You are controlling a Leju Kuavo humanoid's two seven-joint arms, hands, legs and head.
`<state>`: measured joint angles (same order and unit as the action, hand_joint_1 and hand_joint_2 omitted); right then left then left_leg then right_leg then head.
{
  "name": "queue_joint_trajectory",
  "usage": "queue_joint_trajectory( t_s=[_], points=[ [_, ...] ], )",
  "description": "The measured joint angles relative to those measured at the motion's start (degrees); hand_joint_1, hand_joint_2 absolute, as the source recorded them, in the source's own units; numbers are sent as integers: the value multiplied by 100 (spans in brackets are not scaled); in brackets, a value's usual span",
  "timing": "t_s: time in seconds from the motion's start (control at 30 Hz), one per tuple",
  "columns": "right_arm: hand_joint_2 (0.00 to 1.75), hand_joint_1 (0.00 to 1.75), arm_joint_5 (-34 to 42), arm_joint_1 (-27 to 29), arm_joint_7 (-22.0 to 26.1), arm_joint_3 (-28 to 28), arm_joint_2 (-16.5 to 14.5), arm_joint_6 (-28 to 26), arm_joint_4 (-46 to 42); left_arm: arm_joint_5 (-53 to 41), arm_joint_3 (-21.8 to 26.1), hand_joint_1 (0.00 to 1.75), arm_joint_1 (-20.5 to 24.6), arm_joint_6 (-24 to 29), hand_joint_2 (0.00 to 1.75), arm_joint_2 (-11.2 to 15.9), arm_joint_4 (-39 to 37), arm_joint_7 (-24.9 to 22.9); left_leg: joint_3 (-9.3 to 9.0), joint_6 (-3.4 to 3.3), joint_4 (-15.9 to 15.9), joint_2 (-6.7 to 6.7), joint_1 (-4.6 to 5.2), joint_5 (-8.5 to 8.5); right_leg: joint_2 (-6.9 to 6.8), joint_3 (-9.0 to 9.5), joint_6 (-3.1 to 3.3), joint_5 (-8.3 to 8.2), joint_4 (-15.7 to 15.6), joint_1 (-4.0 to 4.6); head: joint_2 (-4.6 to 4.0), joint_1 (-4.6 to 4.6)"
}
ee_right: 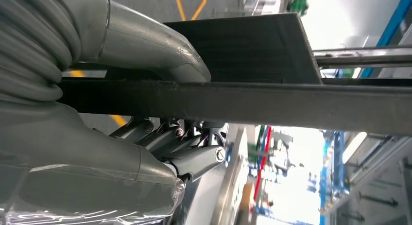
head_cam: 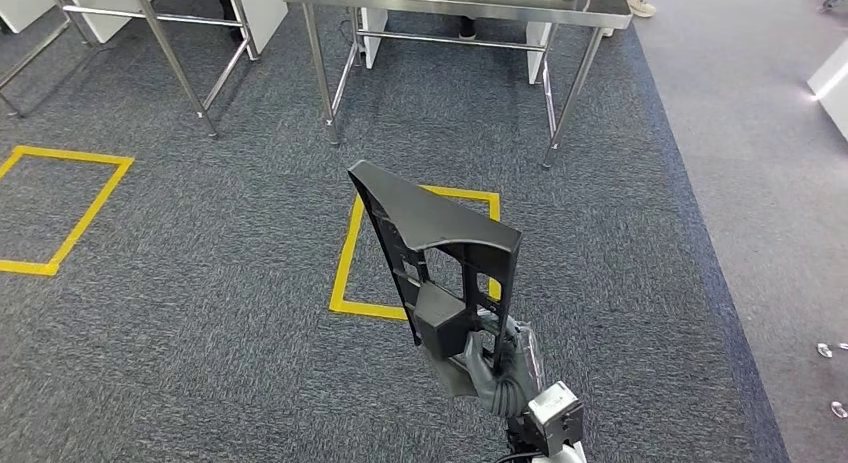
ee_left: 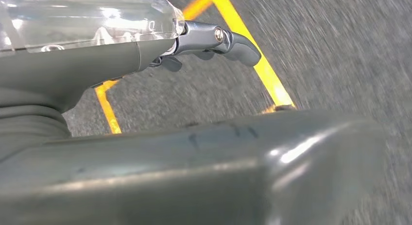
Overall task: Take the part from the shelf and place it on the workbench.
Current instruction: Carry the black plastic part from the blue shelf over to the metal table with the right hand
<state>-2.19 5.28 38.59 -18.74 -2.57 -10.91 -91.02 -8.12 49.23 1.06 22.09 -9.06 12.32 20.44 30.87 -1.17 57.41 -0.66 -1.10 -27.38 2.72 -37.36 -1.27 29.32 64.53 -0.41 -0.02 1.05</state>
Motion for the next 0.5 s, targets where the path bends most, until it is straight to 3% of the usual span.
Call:
queue_joint_trajectory(
  t_s=[0.03,0.07,0.1,0.13,0.17,0.23,0.3,0.4,0.47,0.5],
  points=[
    [175,175,-20,70,0,125,14,-31,-78,-129,-26,0,-13,-118,0,43,-1,-17,3,-18,-2,72,8,-3,-141,-180,-30,201,380,-3,0,-2],
    [175,175,-49,170,0,257,24,-82,-165,-265,-67,0,-25,-223,0,91,-1,-34,5,-25,-1,148,14,-9,-199,-352,-53,359,749,-16,0,-2],
    [175,175,-91,304,-4,398,28,-159,-266,-392,-120,0,-32,-330,0,136,-1,-47,3,-27,0,217,16,-18,-222,-457,-70,421,980,-30,0,-1],
    [175,175,-155,455,-16,540,27,-247,-379,-491,-177,0,-34,-439,0,179,0,-51,-3,-21,1,264,16,-32,-235,-457,-79,374,997,-41,0,-1],
    [175,175,-245,607,-49,680,24,-329,-500,-562,-230,0,-33,-551,0,217,0,-50,-15,-6,2,303,16,-50,-253,-336,-80,231,783,-49,0,-1],
    [175,175,-458,855,-174,946,-2,-450,-749,-632,-307,0,-12,-755,0,278,0,-43,-53,46,4,364,26,-97,-345,114,-45,-98,-26,-38,0,-1],
    [175,175,-652,1002,-323,1158,-60,-522,-949,-671,-359,0,26,-901,0,323,0,-30,-85,107,5,424,48,-143,-409,406,29,-211,-540,-3,0,-1],
    [175,175,-859,1125,-491,1364,-146,-582,-1126,-731,-429,0,87,-991,0,371,1,-27,-152,195,-5,461,51,-191,-362,461,142,-179,-617,11,0,0],
    [175,175,-962,1155,-563,1445,-190,-609,-1198,-769,-456,0,100,-1023,0,398,2,-33,-93,243,223,336,41,-336,-329,519,219,-178,-658,-19,0,3],
    [175,175,-997,1158,-586,1477,-212,-621,-1224,-783,-467,0,95,-1037,0,411,2,-36,46,259,513,241,33,-481,-316,549,254,-172,-671,-29,0,4]
  ],
)
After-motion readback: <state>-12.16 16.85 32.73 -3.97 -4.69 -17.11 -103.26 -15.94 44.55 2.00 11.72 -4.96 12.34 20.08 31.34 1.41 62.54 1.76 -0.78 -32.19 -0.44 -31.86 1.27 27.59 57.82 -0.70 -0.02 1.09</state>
